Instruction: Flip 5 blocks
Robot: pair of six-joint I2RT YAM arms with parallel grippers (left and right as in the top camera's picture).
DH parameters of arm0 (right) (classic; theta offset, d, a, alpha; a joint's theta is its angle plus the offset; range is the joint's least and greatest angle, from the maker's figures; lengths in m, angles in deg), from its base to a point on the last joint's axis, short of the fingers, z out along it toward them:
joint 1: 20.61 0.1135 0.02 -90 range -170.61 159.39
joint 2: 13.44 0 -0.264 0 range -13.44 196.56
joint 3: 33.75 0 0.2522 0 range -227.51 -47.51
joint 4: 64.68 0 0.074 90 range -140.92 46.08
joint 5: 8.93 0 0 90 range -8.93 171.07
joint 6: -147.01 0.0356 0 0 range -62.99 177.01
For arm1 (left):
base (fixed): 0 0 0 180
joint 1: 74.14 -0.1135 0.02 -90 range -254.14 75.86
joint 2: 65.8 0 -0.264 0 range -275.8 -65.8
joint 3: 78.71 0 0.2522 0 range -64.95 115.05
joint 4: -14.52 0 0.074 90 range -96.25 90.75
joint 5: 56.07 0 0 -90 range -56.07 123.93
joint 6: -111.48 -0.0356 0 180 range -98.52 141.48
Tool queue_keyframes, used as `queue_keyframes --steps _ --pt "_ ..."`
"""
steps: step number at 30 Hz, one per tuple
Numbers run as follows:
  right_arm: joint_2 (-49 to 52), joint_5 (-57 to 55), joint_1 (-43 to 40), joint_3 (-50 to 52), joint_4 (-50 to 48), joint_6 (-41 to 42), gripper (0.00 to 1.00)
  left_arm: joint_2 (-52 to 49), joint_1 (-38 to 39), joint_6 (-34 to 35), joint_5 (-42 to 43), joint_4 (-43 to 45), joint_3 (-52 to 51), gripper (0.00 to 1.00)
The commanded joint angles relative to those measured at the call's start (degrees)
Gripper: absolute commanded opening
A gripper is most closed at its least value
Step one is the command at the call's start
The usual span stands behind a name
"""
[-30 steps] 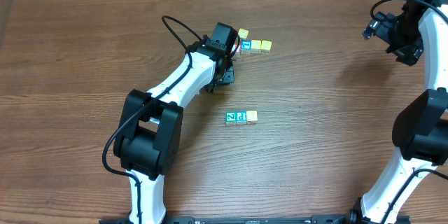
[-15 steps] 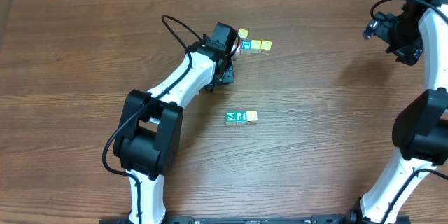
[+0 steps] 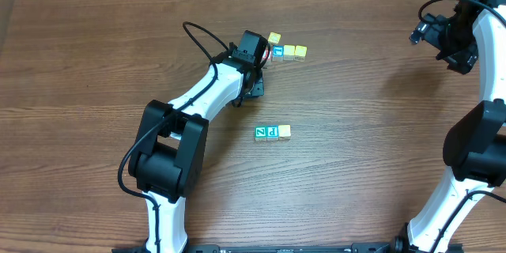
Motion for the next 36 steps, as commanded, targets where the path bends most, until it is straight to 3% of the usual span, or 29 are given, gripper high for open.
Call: queue_keyframes --steps 1,13,17,25,30,36 --pt "-1.2 -0.33 -0.11 -0.46 -0.17 -0.17 1.0 -0.66 -0.31 -2.82 -0.94 0.26 0.31 0.32" --pt "-1.2 -0.33 -0.11 -0.46 -0.17 -0.17 1.0 -0.17 -0.35 -3.52 -0.44 -1.75 0.7 0.27" --pt "-1.2 -0.33 -0.11 -0.46 -0.17 -0.17 1.0 1.49 -0.35 -3.54 -0.44 -4.96 2.45 0.19" --pt "-1.2 -0.33 -0.11 -0.46 -0.17 -0.17 1.0 9.97 -0.35 -3.41 3.58 -12.74 3.45 0.24" --pt "-1.2 -0.33 -0.11 -0.46 -0.17 -0.2 1.0 16.11 -0.35 -2.36 6.71 -21.99 3.43 0.26" --pt "-1.2 -0.33 -0.11 -0.46 -0.17 -0.17 1.0 16.52 -0.31 0.04 6.54 -28.11 2.01 0.27"
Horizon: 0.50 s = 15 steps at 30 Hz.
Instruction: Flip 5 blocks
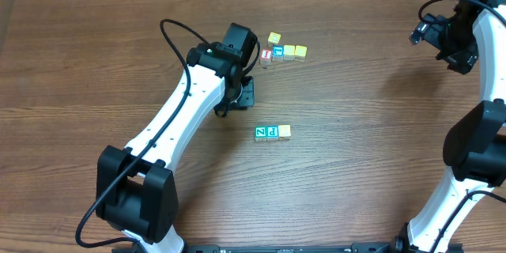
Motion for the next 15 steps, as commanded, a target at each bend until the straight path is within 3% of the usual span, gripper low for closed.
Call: queue_keyframes --steps 1,15 --pt "-1.2 -0.31 -0.11 -0.46 -0.17 -0.15 1.0 0.55 -0.26 2.16 0.79 -0.5 -1.44 0.27" --pt "-1.2 -0.31 -0.11 -0.46 -0.15 -0.15 1.0 0.55 -0.24 5.79 4.09 15.21 -19.08 0.27"
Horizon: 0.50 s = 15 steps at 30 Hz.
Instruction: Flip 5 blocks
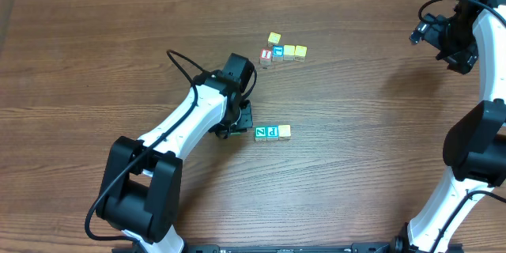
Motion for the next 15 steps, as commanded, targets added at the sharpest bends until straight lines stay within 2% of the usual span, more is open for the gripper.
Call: queue_keyframes --steps 1,13,15 --pt "-1.2 -0.33 -0.13 -0.46 -0.15 -0.15 1.0 0.55 -0.2 1.44 2.01 2.49 -2.67 0.27" --pt "-1.2 -0.33 -0.13 -0.46 -0.15 -0.15 1.0 0.28 0.24 1.44 1.6 5.88 -5.4 0.27" --pt "-1.2 -0.33 -0.13 -0.46 -0.15 -0.15 1.0 0.28 0.24 1.42 1.62 6.05 -5.46 0.31"
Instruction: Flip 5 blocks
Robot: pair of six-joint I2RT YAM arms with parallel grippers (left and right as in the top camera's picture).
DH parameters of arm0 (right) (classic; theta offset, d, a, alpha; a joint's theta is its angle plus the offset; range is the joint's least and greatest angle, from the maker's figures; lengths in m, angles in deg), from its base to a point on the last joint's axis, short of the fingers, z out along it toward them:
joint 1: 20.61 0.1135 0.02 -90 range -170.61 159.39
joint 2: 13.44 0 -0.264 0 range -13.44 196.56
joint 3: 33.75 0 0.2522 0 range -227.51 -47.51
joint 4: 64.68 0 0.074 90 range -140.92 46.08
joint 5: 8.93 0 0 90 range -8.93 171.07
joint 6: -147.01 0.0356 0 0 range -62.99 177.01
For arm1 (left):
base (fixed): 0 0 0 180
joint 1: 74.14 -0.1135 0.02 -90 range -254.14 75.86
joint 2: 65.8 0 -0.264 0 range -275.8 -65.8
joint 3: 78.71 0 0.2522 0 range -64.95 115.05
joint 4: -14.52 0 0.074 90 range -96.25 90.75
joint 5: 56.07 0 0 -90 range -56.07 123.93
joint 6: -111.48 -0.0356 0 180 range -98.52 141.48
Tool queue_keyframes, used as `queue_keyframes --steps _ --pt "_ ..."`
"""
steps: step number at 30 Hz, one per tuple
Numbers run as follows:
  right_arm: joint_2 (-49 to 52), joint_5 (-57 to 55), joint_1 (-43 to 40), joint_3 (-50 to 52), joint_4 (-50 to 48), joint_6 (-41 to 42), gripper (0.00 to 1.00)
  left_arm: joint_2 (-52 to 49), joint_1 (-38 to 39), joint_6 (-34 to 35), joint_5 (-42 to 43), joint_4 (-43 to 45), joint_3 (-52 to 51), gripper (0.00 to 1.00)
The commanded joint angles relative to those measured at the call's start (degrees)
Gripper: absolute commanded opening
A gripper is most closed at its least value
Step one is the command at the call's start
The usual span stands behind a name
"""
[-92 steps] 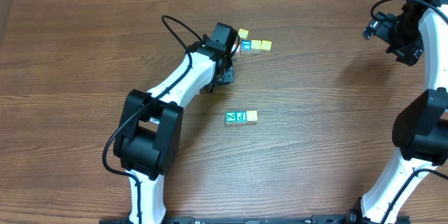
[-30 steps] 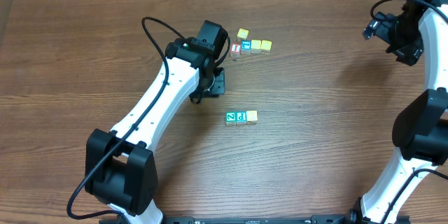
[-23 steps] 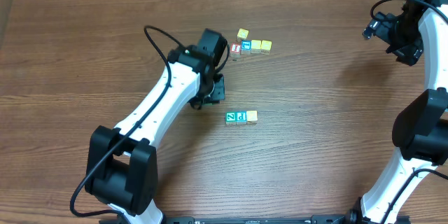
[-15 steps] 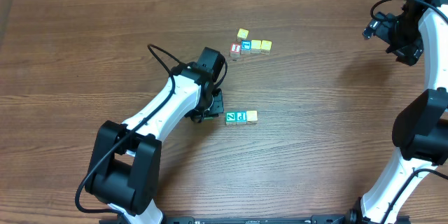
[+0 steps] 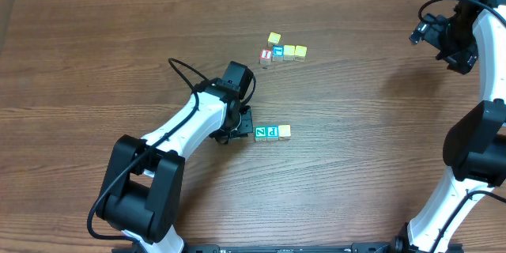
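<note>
Two groups of small letter blocks lie on the wooden table. Upper group: a red-lettered block (image 5: pixel 266 54), a blue-lettered block (image 5: pixel 277 51), two yellow blocks (image 5: pixel 289 50) (image 5: pixel 300 50), and another yellow block (image 5: pixel 273 39) just behind. Lower row: a teal block (image 5: pixel 260 133), a blue-lettered block (image 5: pixel 272 132) and a yellow block (image 5: pixel 285 131). My left gripper (image 5: pixel 243 127) sits right against the teal block's left side; the arm hides whether its fingers are open. My right gripper (image 5: pixel 419 33) hangs at the far right, away from all blocks.
The brown wooden table (image 5: pixel 356 166) runs to a cardboard wall along the back. The left arm's black cable (image 5: pixel 180 75) loops over the table behind the arm. The right arm's base stands at the right edge.
My left gripper has shifted slightly right and down, closing the small gap to the left end of the lower row. Blocks and right arm are unchanged.
My left gripper was first at the upper group, beside the red-lettered block. Then it was back from that group, to the lower left. Later it stood just left of the lower row, and now it is against the teal block. No block has visibly moved.
</note>
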Motion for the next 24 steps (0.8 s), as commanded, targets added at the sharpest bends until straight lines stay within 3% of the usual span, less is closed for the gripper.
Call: queue_keyframes --steps 1,3,5,12,17,19,21,22,24 --pt "-1.2 -0.33 -0.11 -0.46 -0.15 -0.17 1.0 0.28 0.24 1.38 0.2 0.37 -0.66 0.36" --pt "-1.2 -0.33 -0.11 -0.46 -0.15 -0.17 1.0 0.28 0.22 1.38 0.22 0.55 -0.66 0.53" --pt "-1.2 -0.33 -0.11 -0.46 -0.15 -0.17 1.0 0.31 0.09 1.36 0.26 0.59 -0.44 0.58" --pt "-1.2 -0.33 -0.11 -0.46 -0.15 -0.17 1.0 0.37 -1.81 0.61 0.17 -2.78 6.32 0.59" --pt "-1.2 -0.33 -0.11 -0.46 -0.15 -0.17 1.0 0.37 -4.11 -0.59 0.02 -9.75 15.1 0.56" --pt "-1.2 -0.33 -0.11 -0.46 -0.15 -0.2 1.0 0.37 -4.46 -0.63 -0.07 -11.3 15.65 0.47" --pt "-1.2 -0.33 -0.11 -0.46 -0.15 -0.17 1.0 0.31 -4.44 -0.79 -0.81 -12.87 15.17 0.12" --pt "-1.2 -0.33 -0.11 -0.46 -0.15 -0.17 1.0 0.31 -4.44 -0.76 -1.11 -13.38 14.56 0.04" --pt "-1.2 -0.33 -0.11 -0.46 -0.15 -0.17 1.0 0.28 -4.24 -0.76 -1.38 -13.62 12.59 0.04"
